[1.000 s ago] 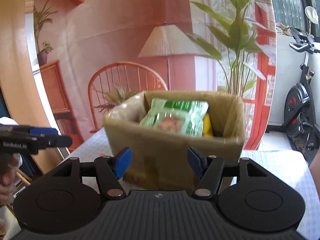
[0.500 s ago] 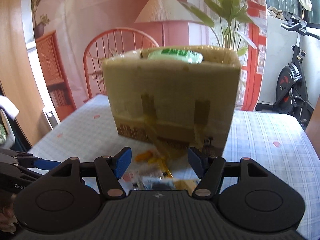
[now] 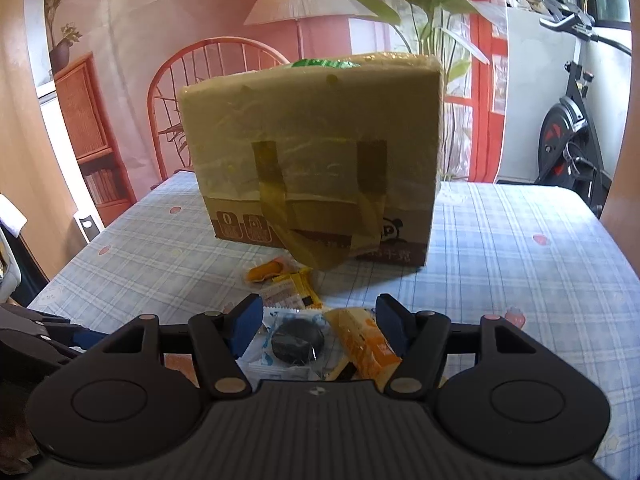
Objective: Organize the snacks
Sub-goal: 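Move both tools back down to the snacks on the table, then close the left tool on the clear pastry bag while the right tool grips the orange bar, then lift the pastry bag and orange bar and carry them over the box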
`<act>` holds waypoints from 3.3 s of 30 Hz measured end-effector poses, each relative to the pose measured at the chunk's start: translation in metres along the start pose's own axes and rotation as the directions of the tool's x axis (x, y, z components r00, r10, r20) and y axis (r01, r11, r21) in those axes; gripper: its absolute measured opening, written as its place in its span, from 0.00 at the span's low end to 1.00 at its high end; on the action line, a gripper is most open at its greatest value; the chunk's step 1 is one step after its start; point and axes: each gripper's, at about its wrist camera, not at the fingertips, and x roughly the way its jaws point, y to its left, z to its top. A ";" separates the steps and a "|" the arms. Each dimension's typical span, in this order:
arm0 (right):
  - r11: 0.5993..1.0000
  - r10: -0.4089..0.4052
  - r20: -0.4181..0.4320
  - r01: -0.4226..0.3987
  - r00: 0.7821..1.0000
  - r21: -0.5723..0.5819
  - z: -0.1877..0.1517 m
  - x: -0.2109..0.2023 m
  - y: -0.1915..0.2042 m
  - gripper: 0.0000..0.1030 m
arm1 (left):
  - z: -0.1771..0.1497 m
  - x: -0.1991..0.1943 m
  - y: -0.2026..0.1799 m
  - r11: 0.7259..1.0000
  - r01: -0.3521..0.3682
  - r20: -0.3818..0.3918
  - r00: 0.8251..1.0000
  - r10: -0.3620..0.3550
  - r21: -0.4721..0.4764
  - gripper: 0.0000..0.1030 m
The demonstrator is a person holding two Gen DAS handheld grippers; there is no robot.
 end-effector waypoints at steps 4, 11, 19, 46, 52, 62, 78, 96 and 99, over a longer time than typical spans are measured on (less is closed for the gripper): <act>1.000 0.001 -0.009 -0.001 1.000 0.014 -0.003 0.001 -0.005 0.64 | 0.000 0.007 -0.002 1.000 -0.012 -0.026 1.000 0.012 0.000 0.87; 0.999 -0.001 -0.030 0.002 1.000 0.054 -0.012 0.008 -0.012 0.66 | 0.002 0.022 0.002 1.000 -0.013 -0.069 0.998 0.013 -0.010 0.88; 0.998 -0.030 -0.039 0.032 0.999 0.048 -0.015 0.015 -0.022 0.66 | 0.002 0.024 0.011 0.999 0.003 -0.048 0.999 -0.005 -0.048 0.82; 0.987 0.008 -0.153 0.017 0.988 0.161 -0.021 0.073 -0.057 0.53 | -0.004 0.021 0.028 0.995 0.044 0.006 0.999 -0.044 -0.094 0.81; 0.983 0.004 -0.133 0.020 0.991 0.181 -0.023 0.066 -0.058 0.42 | -0.007 0.016 0.034 0.989 0.070 0.046 0.997 -0.064 -0.133 0.79; 0.976 -0.024 -0.075 0.039 0.997 0.214 -0.025 0.048 -0.060 0.41 | -0.005 0.003 0.034 0.991 0.056 0.113 0.993 -0.042 -0.124 0.78; 0.986 -0.008 0.066 -0.003 0.998 0.169 0.013 0.013 -0.043 0.41 | 0.028 -0.056 0.041 0.998 0.017 0.332 0.943 0.003 -0.056 0.78; 0.997 0.028 0.224 -0.042 0.974 0.058 0.094 -0.019 -0.011 0.40 | 0.111 -0.134 0.048 0.999 0.030 0.538 0.842 -0.037 0.022 0.78; 0.998 0.027 0.252 -0.040 0.967 0.046 0.113 -0.018 -0.008 0.40 | 0.125 -0.143 0.049 0.999 0.026 0.556 0.830 -0.044 0.041 0.78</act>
